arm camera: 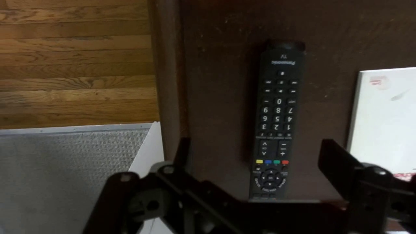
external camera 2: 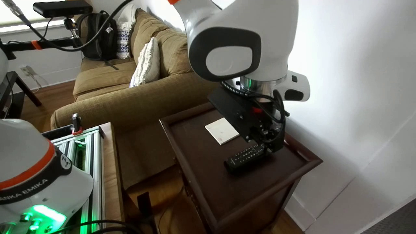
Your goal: Put the black remote control on the cabinet then place the dark grey remote control on the black remote control.
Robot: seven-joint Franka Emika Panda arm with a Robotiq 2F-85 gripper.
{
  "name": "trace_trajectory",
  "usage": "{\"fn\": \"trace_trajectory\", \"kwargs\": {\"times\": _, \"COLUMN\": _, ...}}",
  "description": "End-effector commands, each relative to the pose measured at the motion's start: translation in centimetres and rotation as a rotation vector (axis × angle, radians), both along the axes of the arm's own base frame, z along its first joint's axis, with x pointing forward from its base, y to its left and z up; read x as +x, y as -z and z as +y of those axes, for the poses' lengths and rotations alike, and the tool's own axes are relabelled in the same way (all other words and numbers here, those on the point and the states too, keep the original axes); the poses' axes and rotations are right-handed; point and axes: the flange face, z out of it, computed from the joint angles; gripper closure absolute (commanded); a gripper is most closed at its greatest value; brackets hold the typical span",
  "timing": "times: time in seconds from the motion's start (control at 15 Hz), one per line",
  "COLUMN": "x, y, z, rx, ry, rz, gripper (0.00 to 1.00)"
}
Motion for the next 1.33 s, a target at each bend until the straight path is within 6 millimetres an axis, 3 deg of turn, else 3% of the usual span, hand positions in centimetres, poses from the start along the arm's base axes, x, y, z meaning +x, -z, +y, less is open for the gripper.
{"fn": "trace_trajectory", "kwargs": {"times": 0.0, "x": 1.6, "y": 4.0, "z": 0.8, "rx": -0.042, "ry": 0.052, "rz": -0.014, "gripper": 0.0}}
{"fn": "trace_trajectory", "kwargs": {"times": 0.8, "x": 6.3, "y": 10.7, "z": 3.6, "rx": -0.017, "ry": 0.03, "rz": 0.071, "gripper": 0.0}}
{"fn": "trace_trajectory", "kwargs": {"times": 1.2, "x": 7.5, "y": 12.5, "z": 4.5, "rx": 0.002, "ry": 0.012, "rz": 0.099, "gripper": 0.0}}
{"fn": "trace_trajectory", "kwargs": {"times": 1.27, "x": 7.6, "y": 12.7, "z": 4.7, "rx": 0.004, "ry": 0.01, "rz": 0.101, "gripper": 0.21}}
